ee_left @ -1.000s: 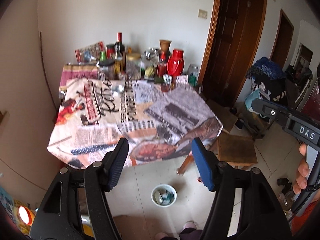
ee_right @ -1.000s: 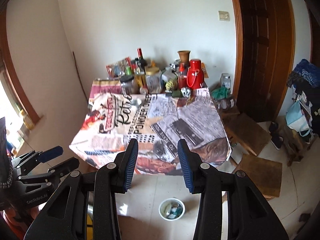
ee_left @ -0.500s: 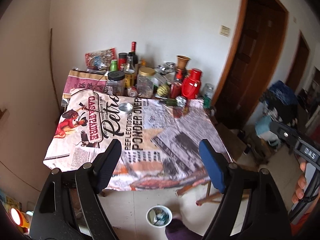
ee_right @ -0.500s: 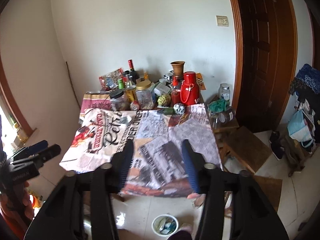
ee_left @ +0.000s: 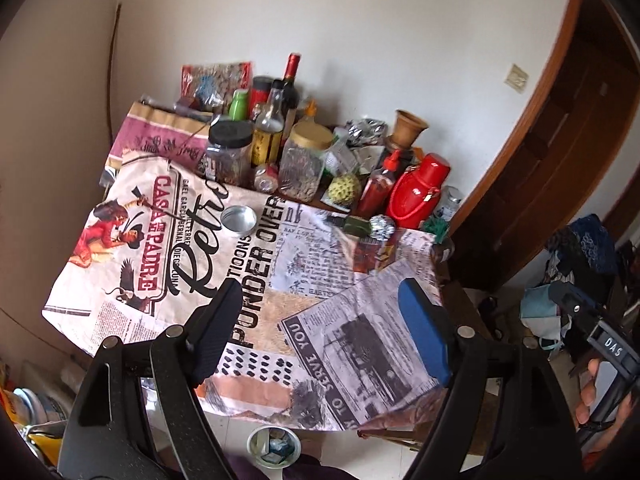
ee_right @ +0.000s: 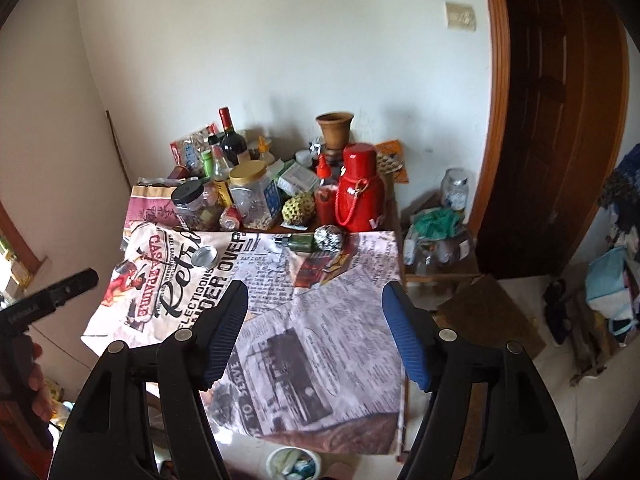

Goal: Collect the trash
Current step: 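Raise both tools and bring them back over the table, then grasp the round silver tin lid with the left tool while the right tool grasps the foil ball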

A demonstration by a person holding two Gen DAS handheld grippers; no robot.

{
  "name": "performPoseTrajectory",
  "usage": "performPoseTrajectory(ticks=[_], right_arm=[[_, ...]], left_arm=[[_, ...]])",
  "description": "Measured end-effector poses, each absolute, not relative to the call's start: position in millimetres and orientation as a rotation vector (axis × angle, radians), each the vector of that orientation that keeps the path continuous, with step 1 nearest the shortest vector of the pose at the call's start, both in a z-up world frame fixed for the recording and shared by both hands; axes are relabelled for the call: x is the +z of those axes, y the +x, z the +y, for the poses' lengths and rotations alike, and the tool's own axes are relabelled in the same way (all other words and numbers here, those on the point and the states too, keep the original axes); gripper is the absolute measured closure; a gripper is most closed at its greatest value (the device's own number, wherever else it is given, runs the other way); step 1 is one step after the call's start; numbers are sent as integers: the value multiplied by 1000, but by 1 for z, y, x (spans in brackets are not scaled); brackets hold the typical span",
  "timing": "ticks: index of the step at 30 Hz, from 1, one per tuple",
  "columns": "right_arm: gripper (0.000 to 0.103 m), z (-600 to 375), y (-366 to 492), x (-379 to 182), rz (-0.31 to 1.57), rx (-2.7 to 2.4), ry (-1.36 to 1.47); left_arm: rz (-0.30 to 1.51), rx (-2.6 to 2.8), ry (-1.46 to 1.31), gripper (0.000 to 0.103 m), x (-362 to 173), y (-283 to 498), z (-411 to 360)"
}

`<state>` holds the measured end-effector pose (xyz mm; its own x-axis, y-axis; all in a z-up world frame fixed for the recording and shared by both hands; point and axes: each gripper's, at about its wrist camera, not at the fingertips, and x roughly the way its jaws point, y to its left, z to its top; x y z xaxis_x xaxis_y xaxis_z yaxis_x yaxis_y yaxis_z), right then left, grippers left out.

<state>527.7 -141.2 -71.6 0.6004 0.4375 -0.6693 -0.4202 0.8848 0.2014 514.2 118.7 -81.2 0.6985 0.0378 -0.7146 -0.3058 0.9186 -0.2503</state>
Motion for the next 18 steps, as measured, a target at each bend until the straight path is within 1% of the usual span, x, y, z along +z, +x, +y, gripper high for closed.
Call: performPoseTrajectory(ticks=[7, 12, 15, 18], right_arm=[[37, -101, 569, -89, 831, 487, 2], [37, -67, 607, -114, 898, 403, 67], [37, -52, 638, -135, 954, 359, 109], [37, -37, 673, -161, 1008, 316, 111]], left_arm=[[846, 237, -360, 24, -111, 569, 171], [927, 193, -341, 24, -135, 625, 215], [987, 178, -325, 24, -158, 658, 237], [1072, 164, -331, 24, -194, 690, 255]])
